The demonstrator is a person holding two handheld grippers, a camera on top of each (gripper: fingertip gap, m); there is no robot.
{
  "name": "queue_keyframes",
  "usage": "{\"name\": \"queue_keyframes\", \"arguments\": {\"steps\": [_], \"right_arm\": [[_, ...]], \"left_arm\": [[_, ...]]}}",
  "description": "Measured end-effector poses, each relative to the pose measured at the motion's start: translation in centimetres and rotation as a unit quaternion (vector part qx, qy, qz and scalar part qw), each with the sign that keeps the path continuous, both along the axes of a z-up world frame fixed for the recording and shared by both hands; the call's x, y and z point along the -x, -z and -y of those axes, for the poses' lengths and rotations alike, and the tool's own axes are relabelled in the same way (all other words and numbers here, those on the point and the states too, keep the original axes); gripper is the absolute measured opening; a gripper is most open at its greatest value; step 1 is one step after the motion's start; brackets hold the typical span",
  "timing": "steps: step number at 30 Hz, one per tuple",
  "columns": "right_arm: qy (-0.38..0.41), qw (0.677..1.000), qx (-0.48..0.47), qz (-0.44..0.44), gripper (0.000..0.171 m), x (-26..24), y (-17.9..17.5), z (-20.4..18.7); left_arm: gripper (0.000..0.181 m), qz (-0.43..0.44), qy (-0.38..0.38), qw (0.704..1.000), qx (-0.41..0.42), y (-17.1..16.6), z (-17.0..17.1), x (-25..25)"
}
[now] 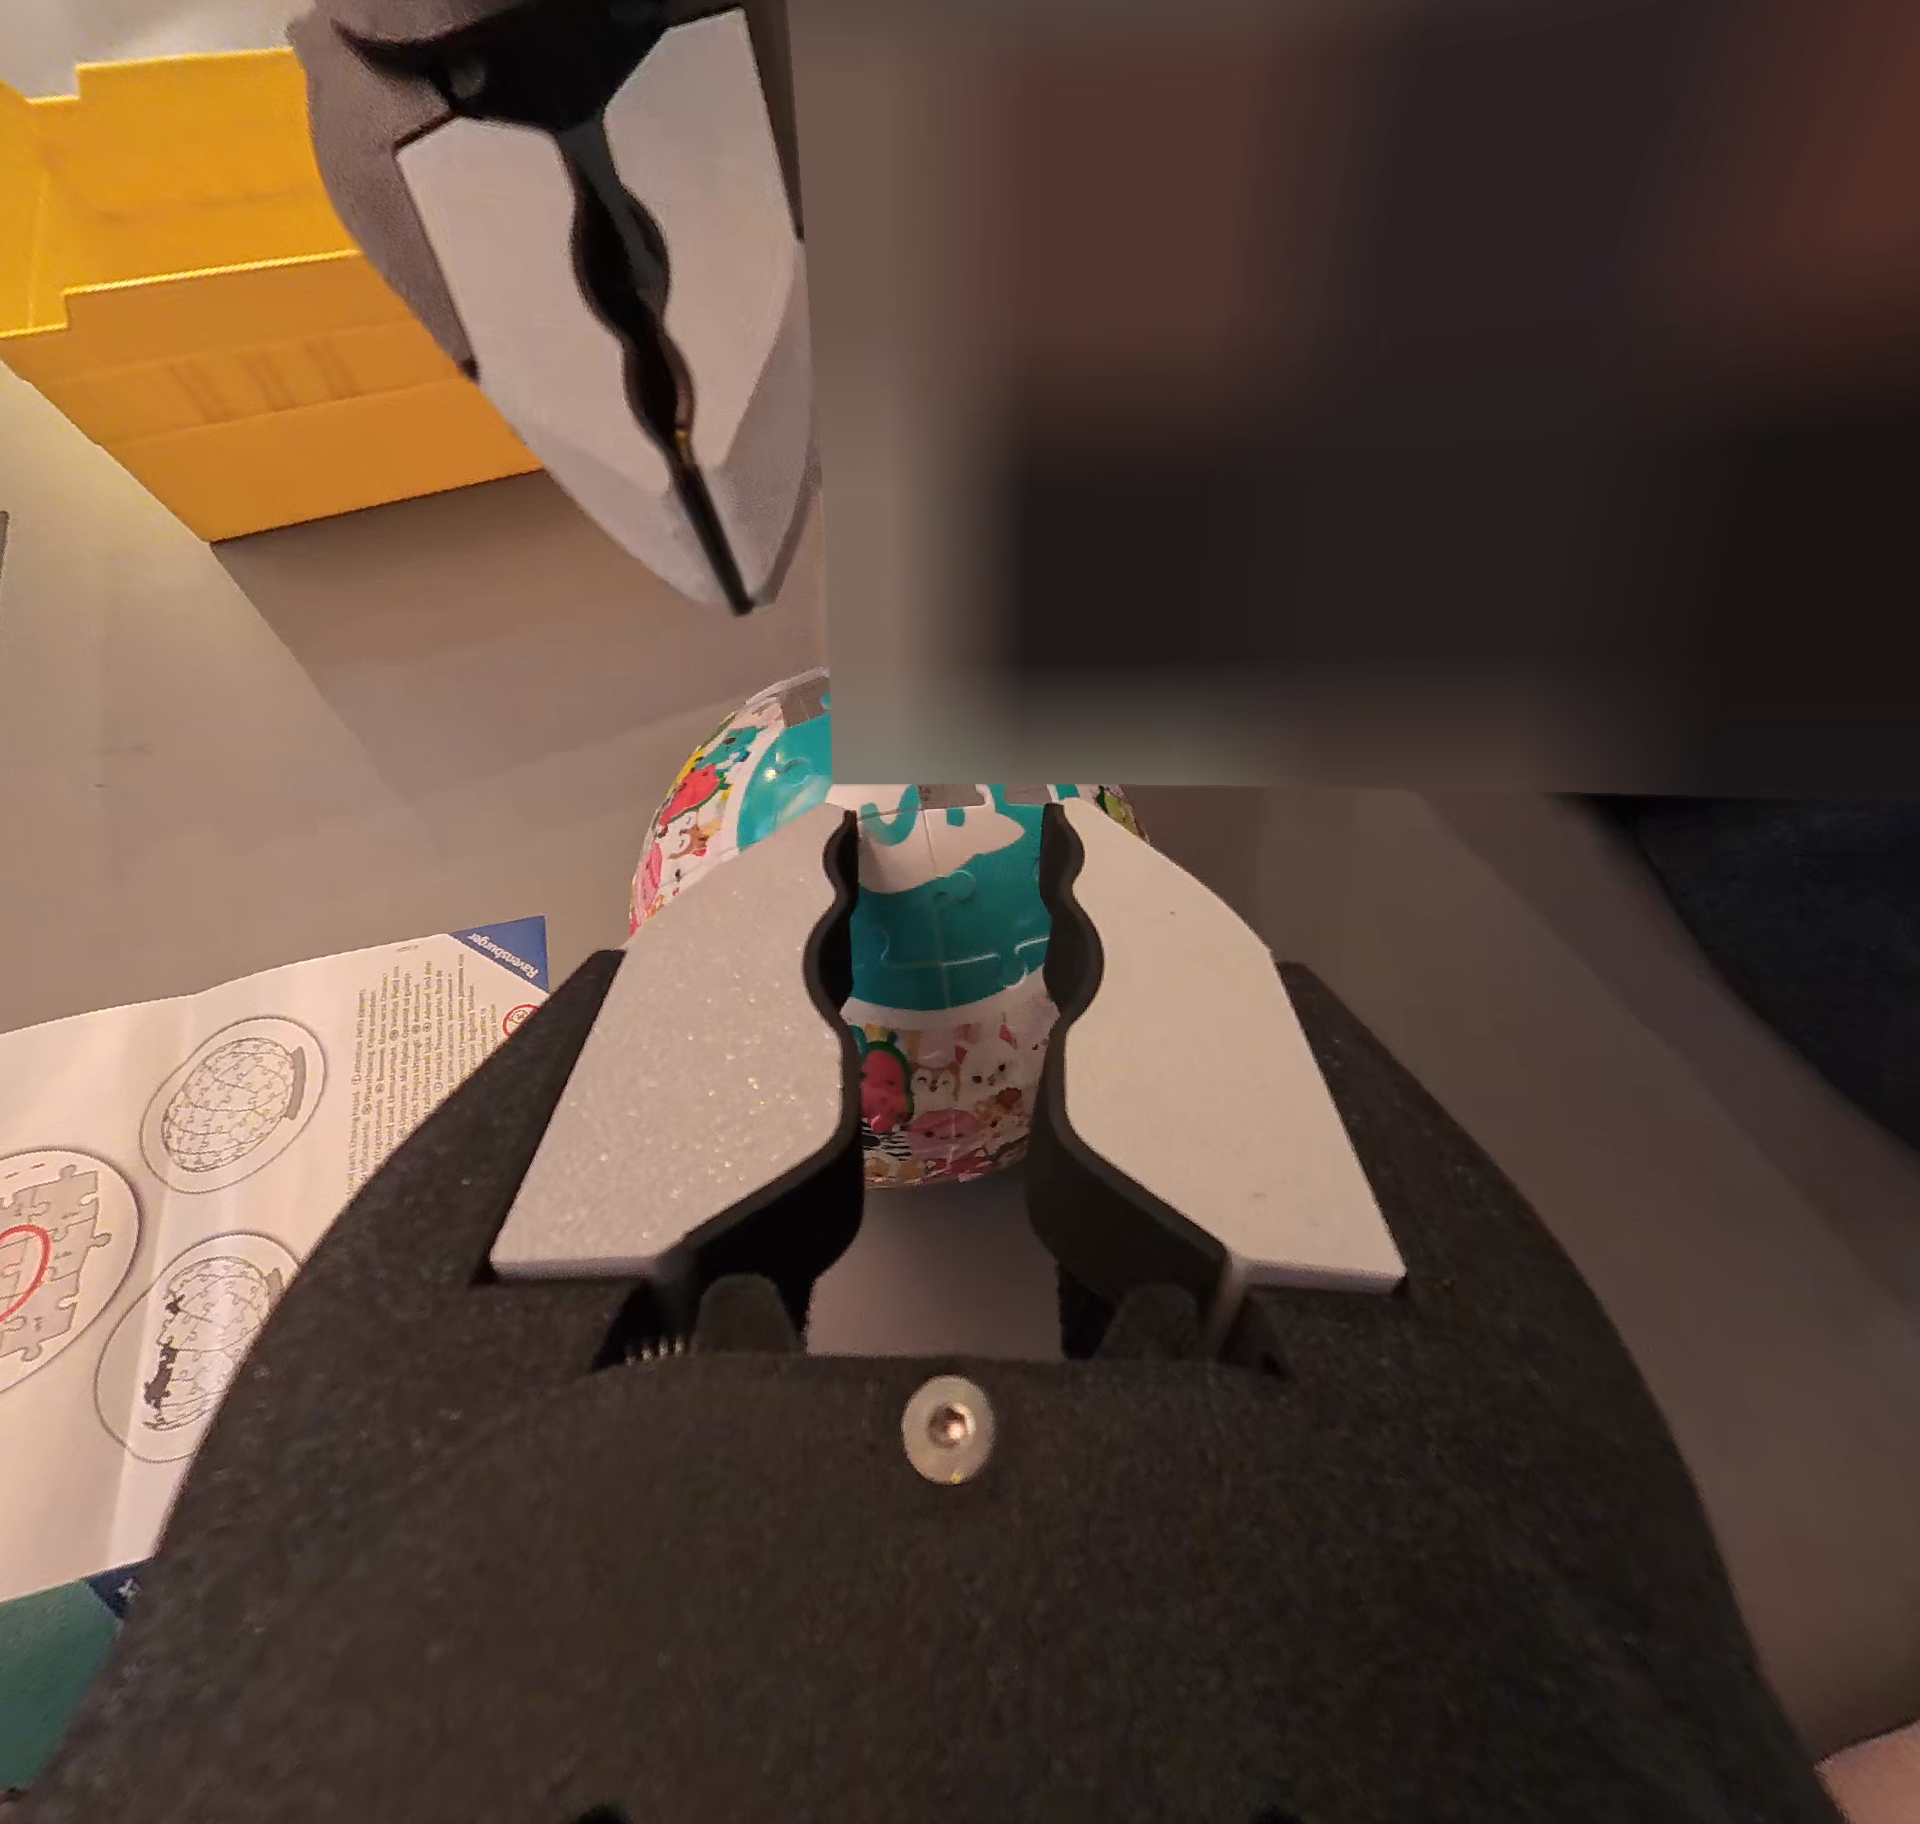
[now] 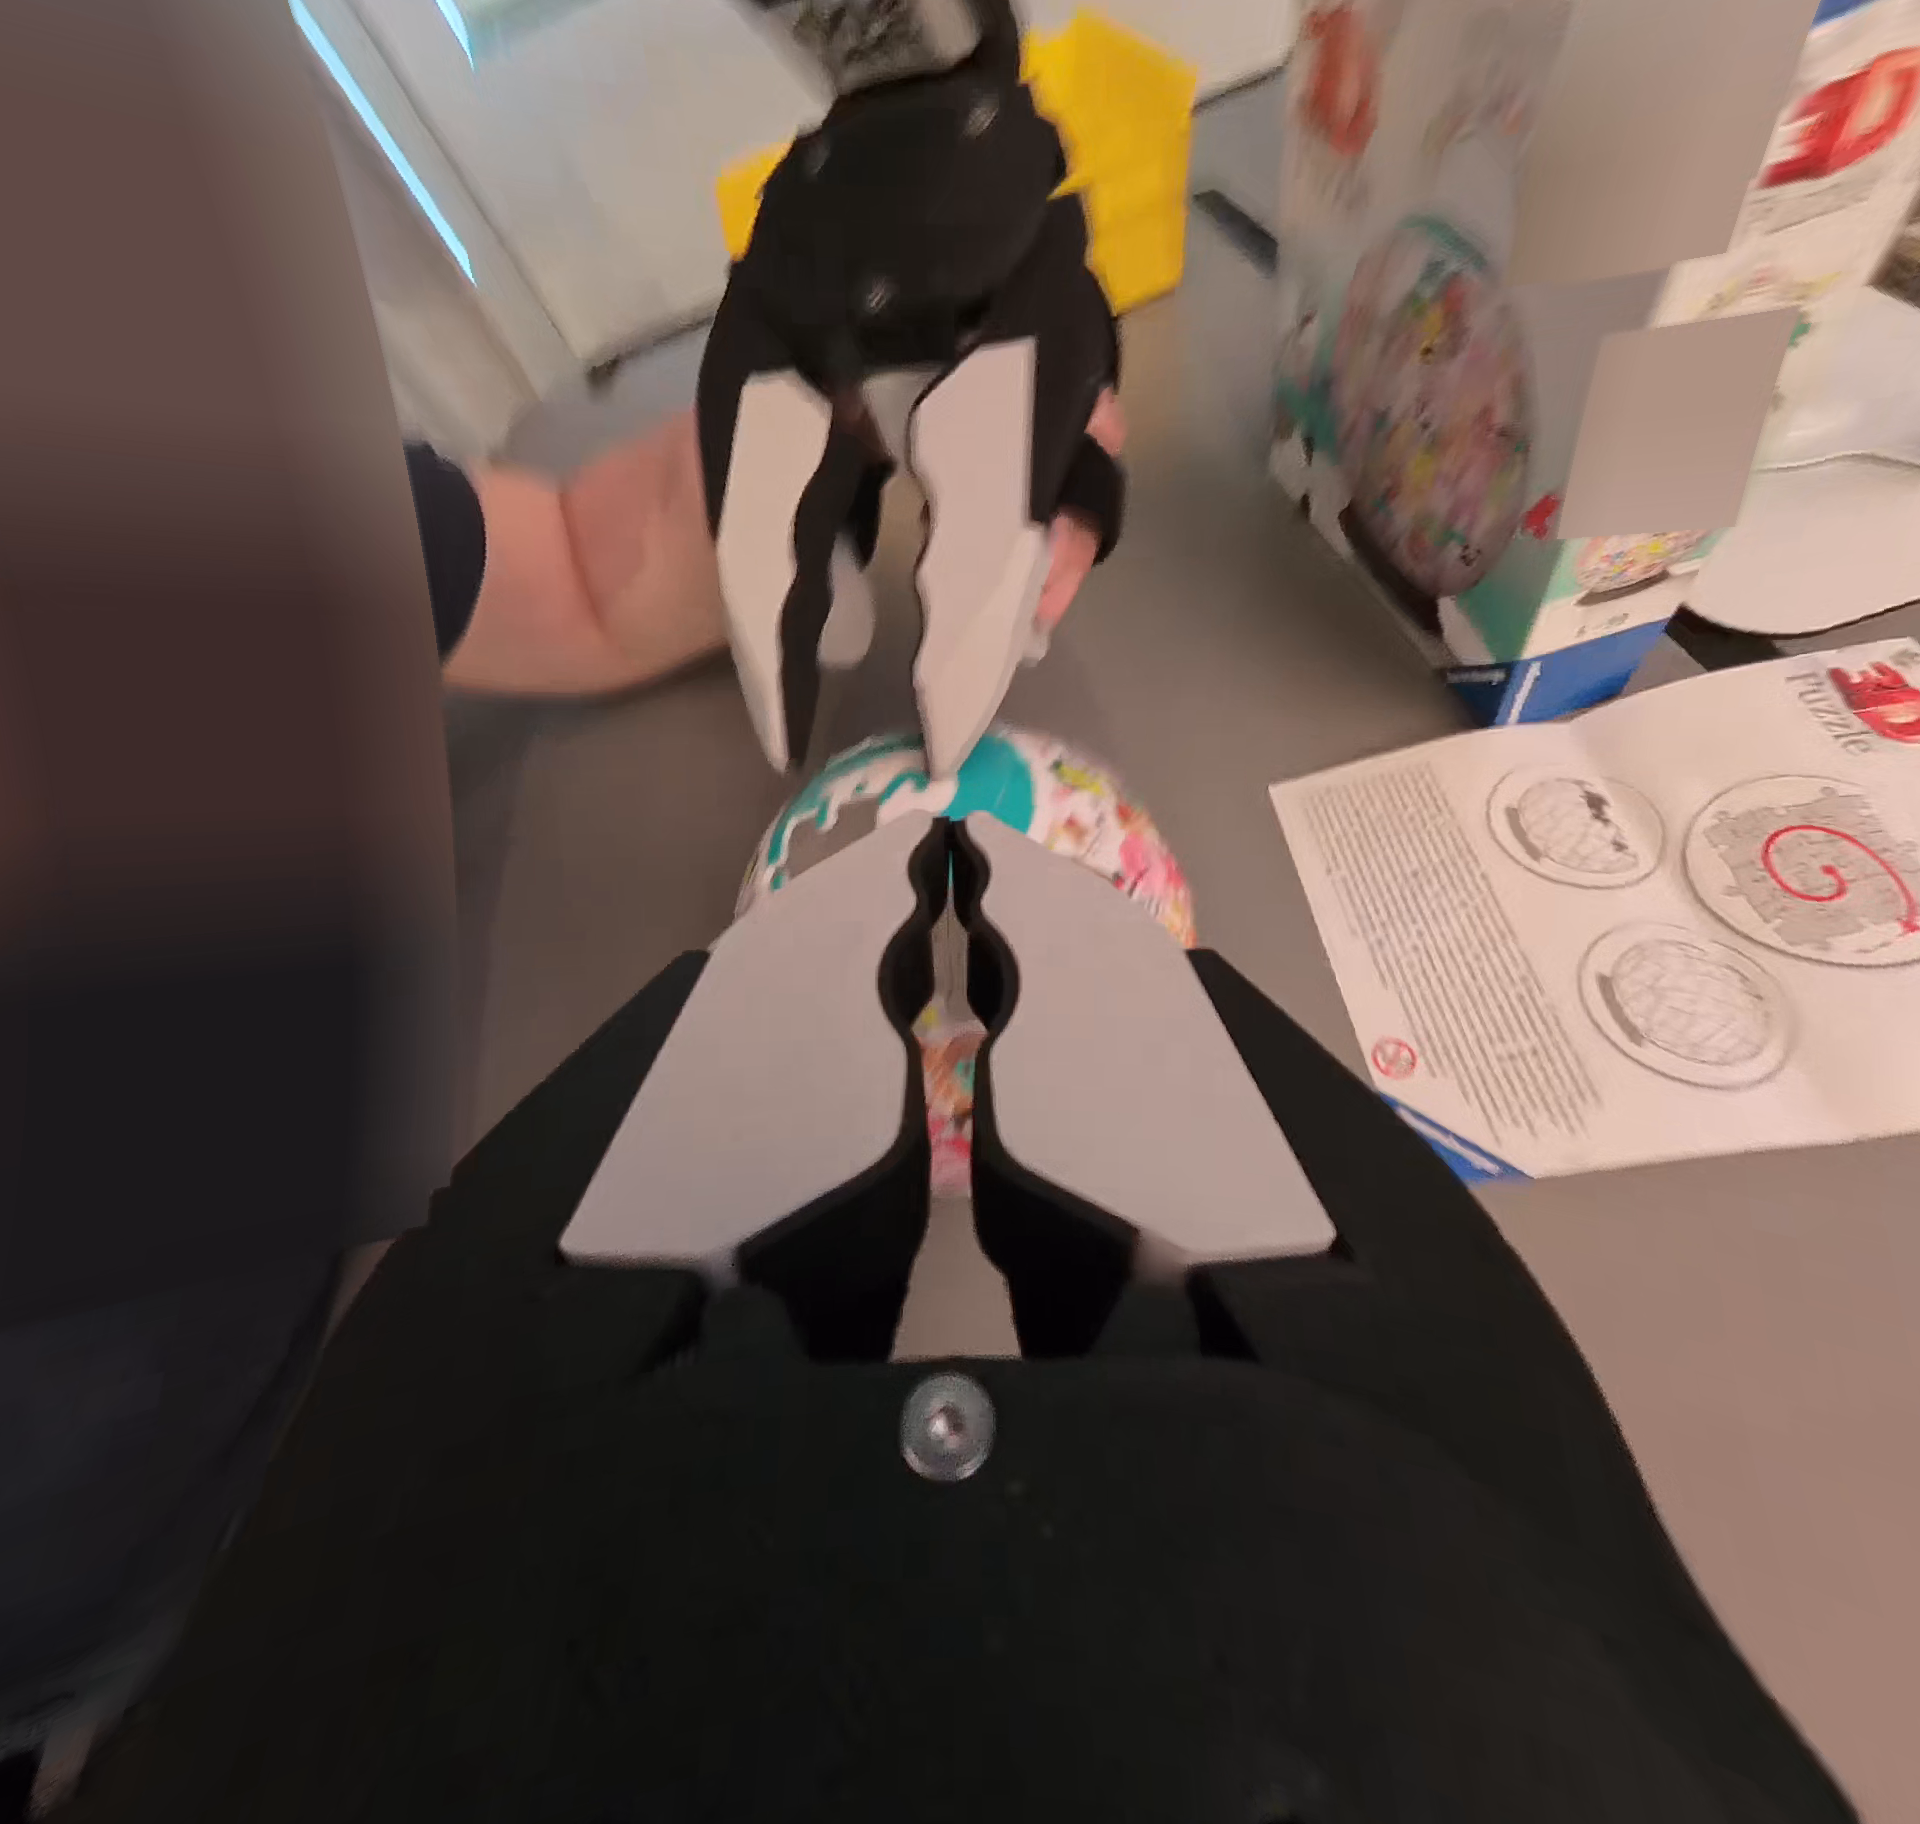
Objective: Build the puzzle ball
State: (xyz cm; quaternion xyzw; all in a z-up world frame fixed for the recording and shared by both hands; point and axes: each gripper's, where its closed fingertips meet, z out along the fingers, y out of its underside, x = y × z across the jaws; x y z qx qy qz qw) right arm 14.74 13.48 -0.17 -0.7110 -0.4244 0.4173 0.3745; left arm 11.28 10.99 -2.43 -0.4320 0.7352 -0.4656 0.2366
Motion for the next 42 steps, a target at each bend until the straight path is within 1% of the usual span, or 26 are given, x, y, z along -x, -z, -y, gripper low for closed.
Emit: {"name": "queue_keyframes", "arguments": {"steps": [2, 5, 16, 20, 23, 25, 27, 28, 30, 33, 35, 36, 38, 39, 40, 42], "right_arm": [[-0.015, 1.0, 0.026, 0.003, 0.001, 0.4, 0.9, 0.0], [-0.023, 0.999, 0.013, 0.026, 0.001, 0.9, 1.9, 0.0], [-0.026, 0.999, 0.016, 0.039, 0.001, 1.2, 2.6, -0.1], [-0.02, 0.999, 0.004, 0.029, 0.001, 1.0, 1.8, -0.3], [-0.011, 0.999, -0.01, 0.047, 0.001, 0.4, 1.7, -0.5], [0.013, 0.998, -0.048, 0.026, 0.001, -0.5, -0.2, -1.0], [0.029, 0.996, -0.076, -0.024, 0.001, -1.3, -2.7, -1.1], [0.043, 0.995, -0.083, -0.039, 0.004, -1.8, -3.6, -1.3], [0.075, 0.989, -0.114, -0.059, 0.017, -2.8, -5.4, -1.4], [0.128, 0.971, -0.194, -0.059, 0.028, -4.6, -7.8, -0.4], [0.15, 0.958, -0.242, -0.041, 0.034, -5.4, -7.9, 0.9], [0.149, 0.957, -0.247, -0.029, 0.039, -5.5, -7.3, 1.7], [0.15, 0.96, -0.236, -0.012, 0.046, -5.5, -5.4, 3.1], [0.151, 0.96, -0.234, -0.012, 0.046, -5.3, -4.6, 3.9], [0.152, 0.96, -0.234, -0.017, 0.046, -5.0, -4.1, 4.7], [0.155, 0.961, -0.227, -0.036, 0.046, -4.4, -3.3, 6.4]], "left_arm": [[0.033, 0.0, 0.0, 1.0, -0.001, 0.0, 0.0, 0.0], [0.033, 0.0, 0.0, 1.0, 0.002, 0.0, 0.0, 0.0], [0.033, -0.001, 0.002, 1.0, -0.002, 0.0, 0.2, 0.0], [0.033, 0.0, 0.004, 1.0, -0.003, -0.1, 0.2, 0.0], [0.033, 0.004, 0.003, 1.0, -0.004, -0.3, 0.1, 0.1], [0.033, 0.026, -0.006, 1.0, -0.005, -1.3, -0.2, 0.4], [0.034, 0.059, -0.023, 0.998, -0.009, -3.3, -0.6, 0.9], [0.035, 0.076, -0.04, 0.996, -0.02, -4.3, -0.9, 1.3], [0.037, 0.107, -0.078, 0.99, -0.038, -6.5, -1.2, 2.4], [0.039, 0.148, -0.168, 0.973, -0.061, -10.3, -1.2, 4.6], [0.039, 0.139, -0.237, 0.957, -0.091, -12.0, -1.1, 7.0], [0.04, 0.126, -0.274, 0.947, -0.11, -12.7, -1.0, 8.7], [0.042, 0.099, -0.356, 0.917, -0.153, -13.9, -0.8, 13.1], [0.042, 0.088, -0.397, 0.897, -0.172, -14.3, -0.7, 15.9], [0.043, 0.078, -0.439, 0.876, -0.187, -14.5, -0.6, 18.9], [0.042, 0.045, -0.537, 0.818, -0.202, -14.2, -1.2, 26.1]]}}
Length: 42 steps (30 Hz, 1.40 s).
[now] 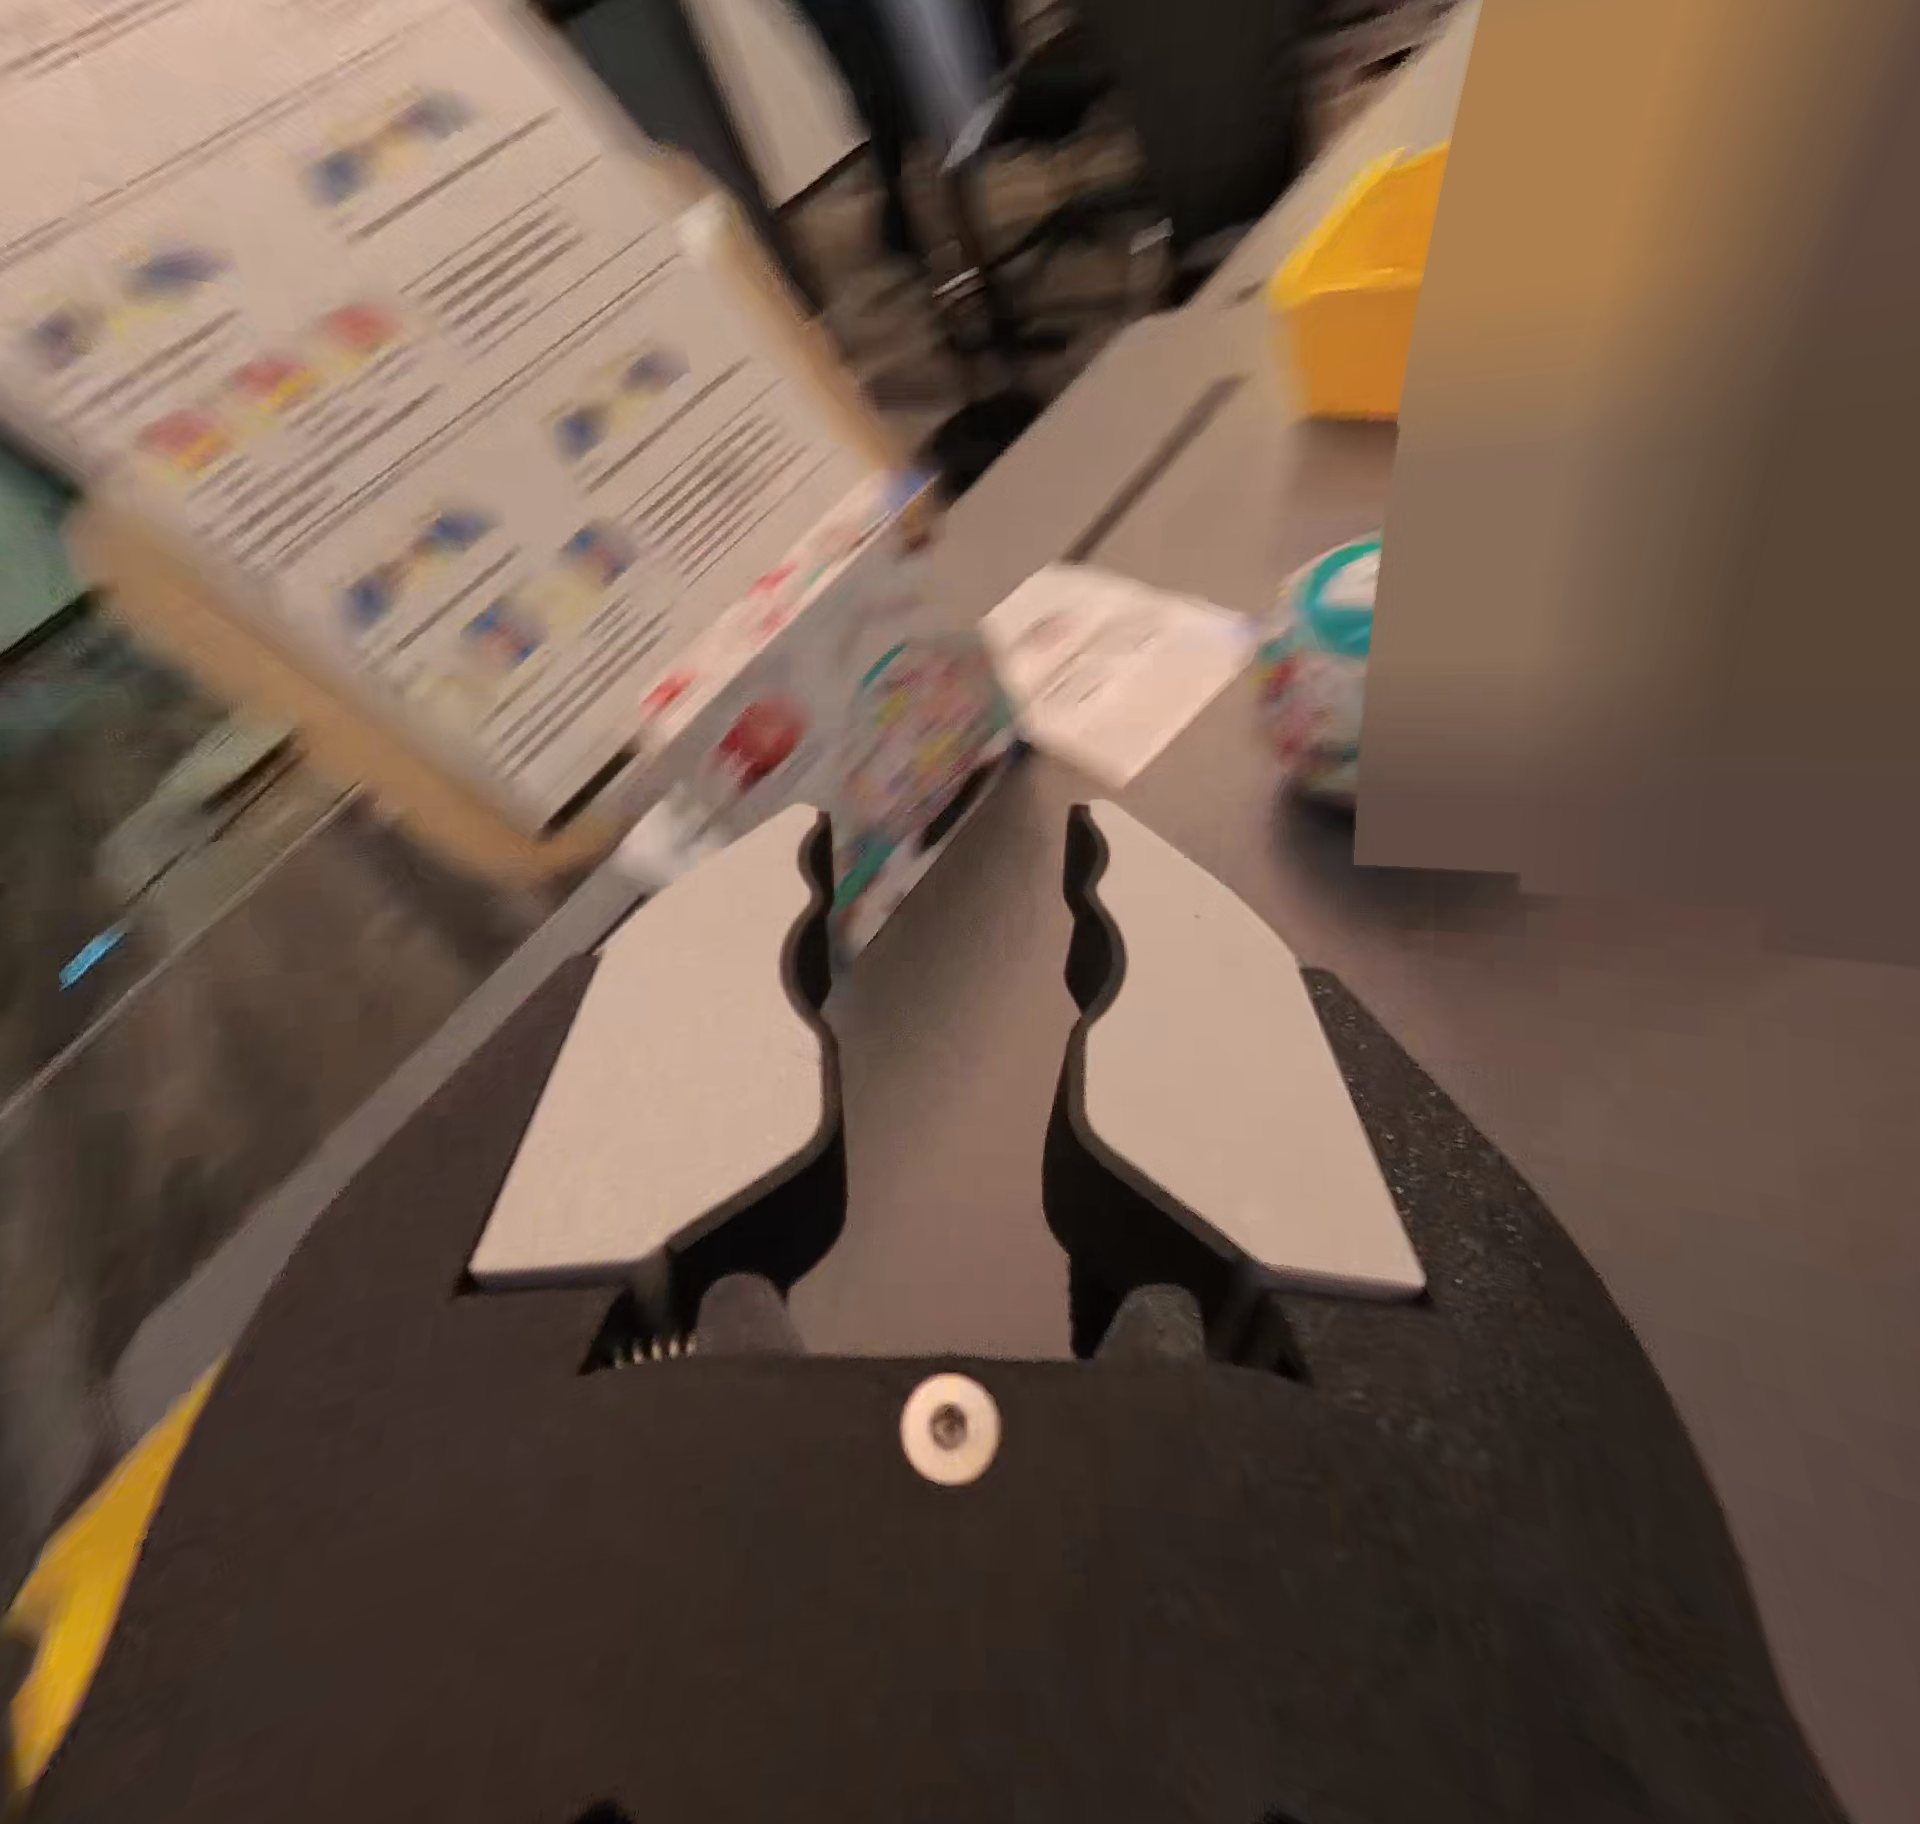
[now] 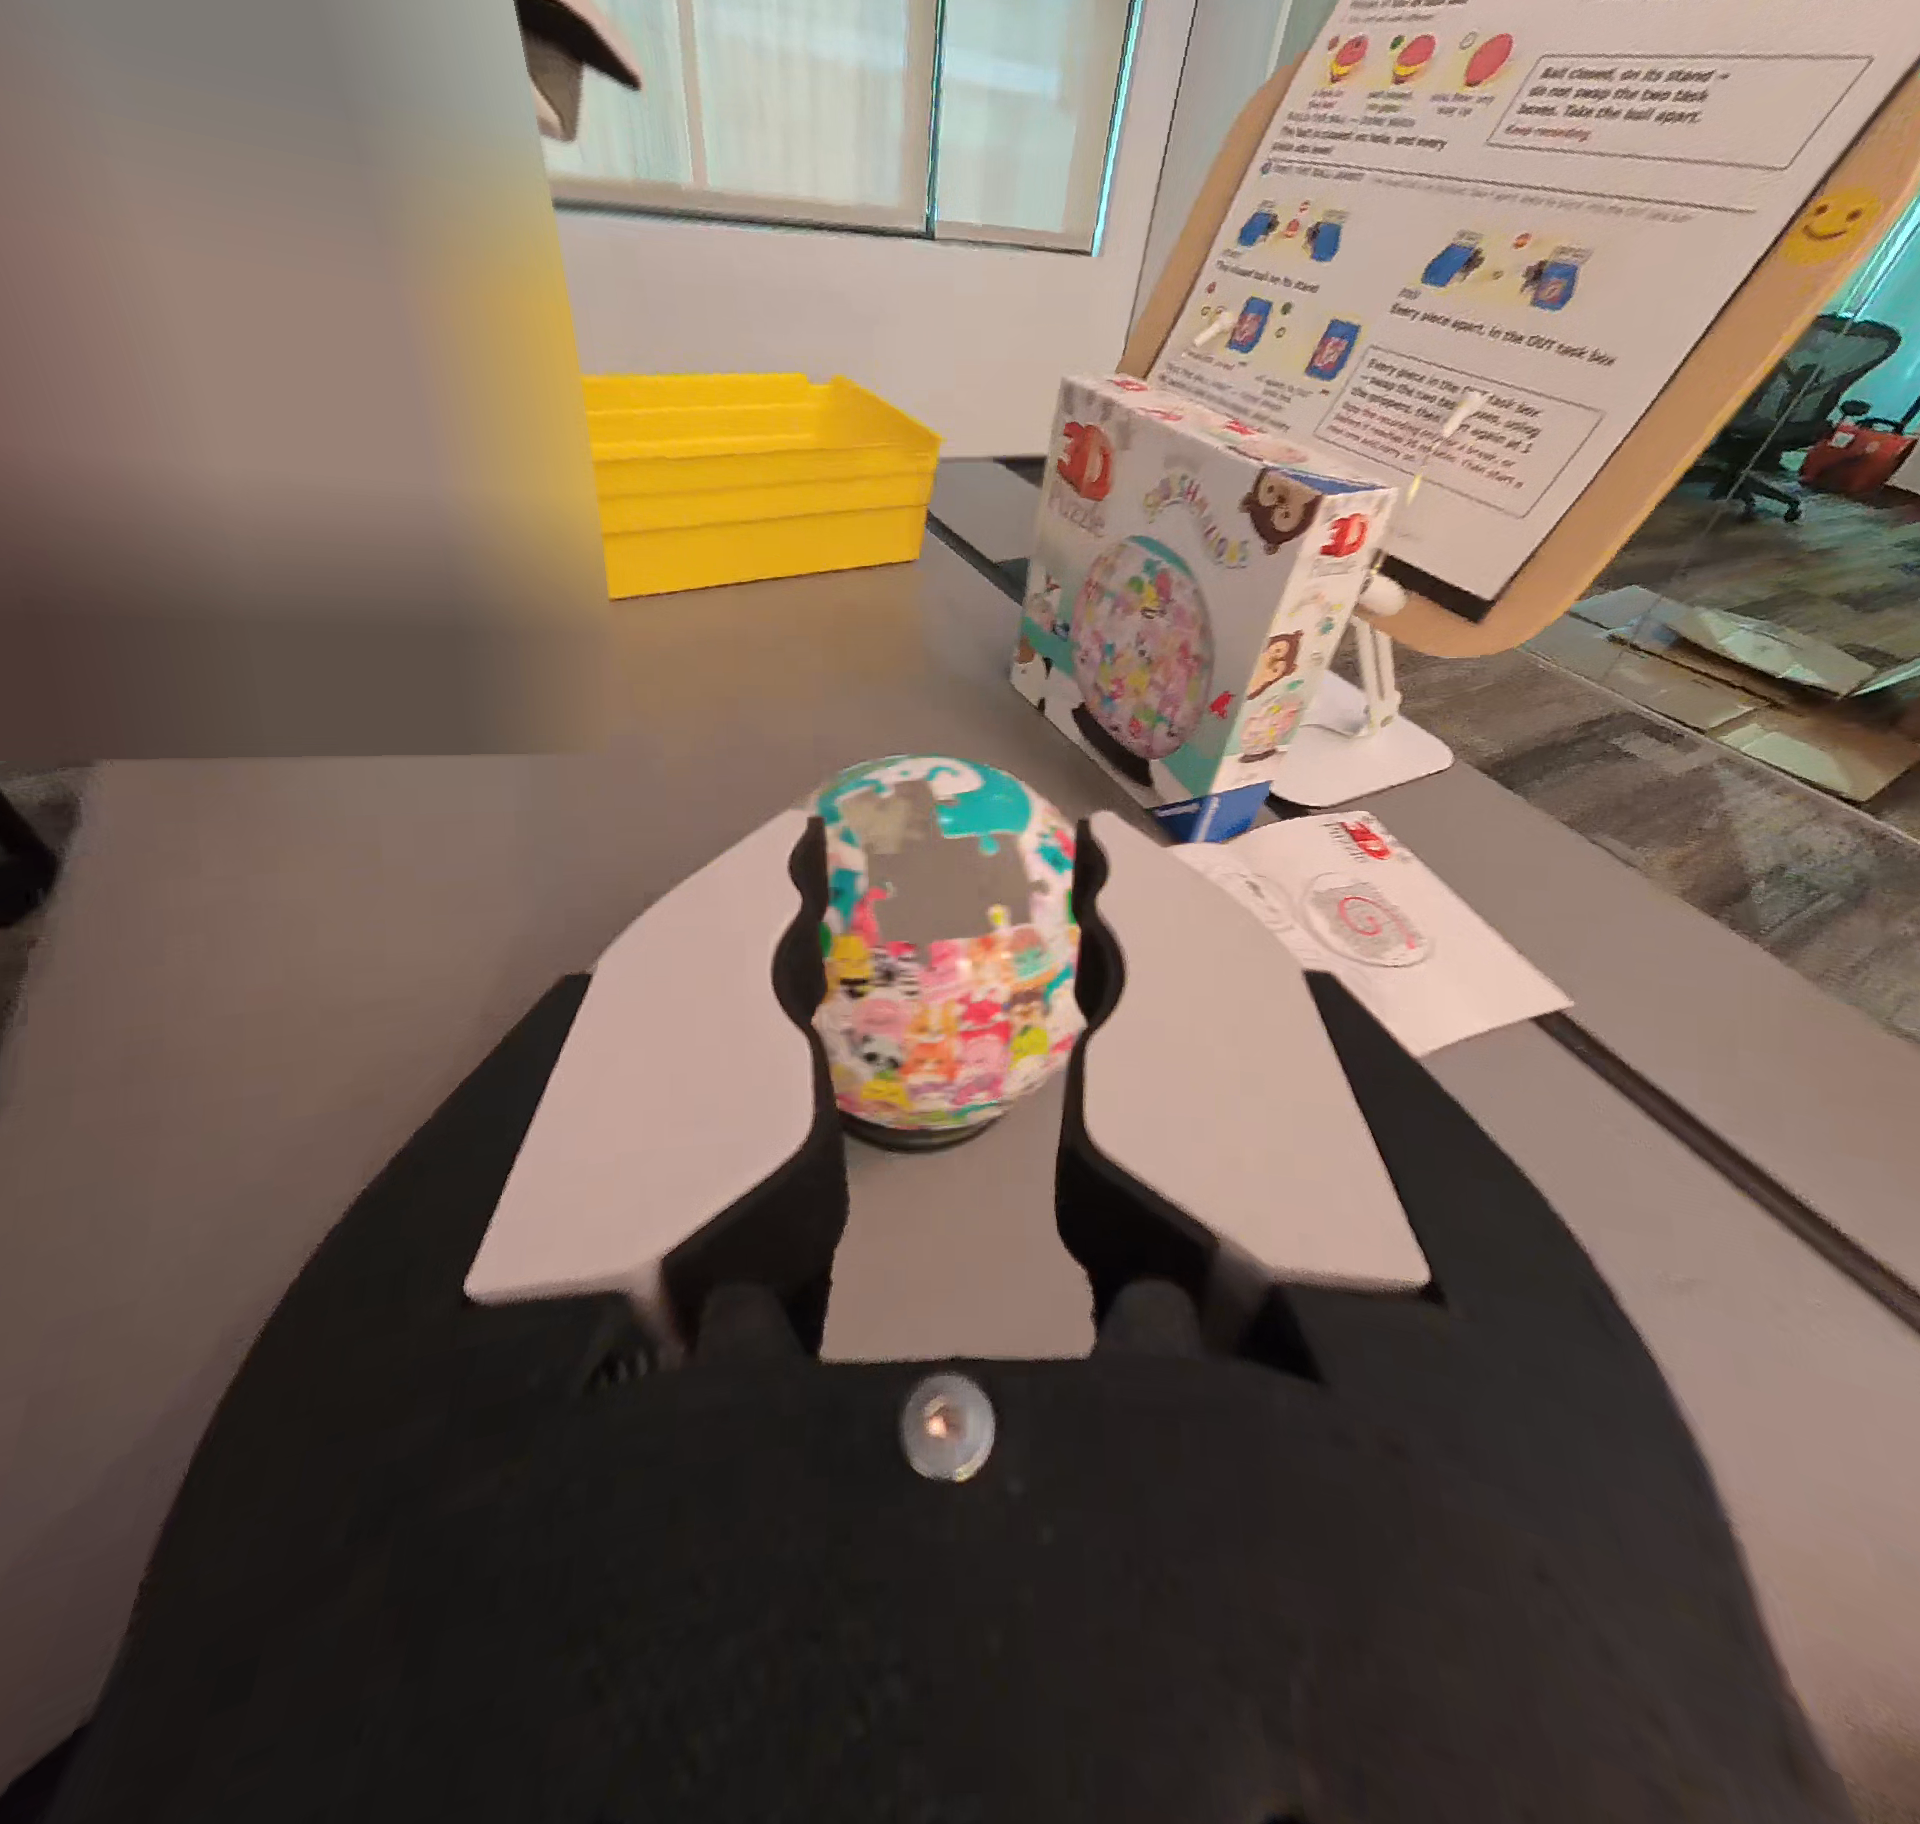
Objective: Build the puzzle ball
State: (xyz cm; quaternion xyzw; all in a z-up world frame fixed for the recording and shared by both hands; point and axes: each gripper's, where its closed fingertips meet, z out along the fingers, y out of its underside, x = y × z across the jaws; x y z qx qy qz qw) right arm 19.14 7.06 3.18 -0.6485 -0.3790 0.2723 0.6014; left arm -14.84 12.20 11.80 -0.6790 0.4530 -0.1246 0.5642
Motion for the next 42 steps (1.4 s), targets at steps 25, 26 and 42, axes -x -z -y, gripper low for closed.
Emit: {"name": "queue_keyframes", "arguments": {"steps": [25, 26, 42], "right_arm": [[0.144, 0.987, -0.059, 0.042, 0.045, 7.5, -9.8, 4.4], [0.146, 0.986, -0.059, 0.046, 0.045, 7.6, -9.9, 4.2], [0.132, 0.99, -0.019, 0.039, 0.045, 8.0, -8.4, 0.1]], "left_arm": [[0.044, -0.34, -0.066, 0.897, 0.275, 20.0, -18.5, 27.2], [0.045, -0.347, -0.048, 0.895, 0.276, 20.4, -18.5, 26.6], [0.052, -0.432, 0.004, 0.857, 0.281, 25.0, -21.4, 27.0]]}}
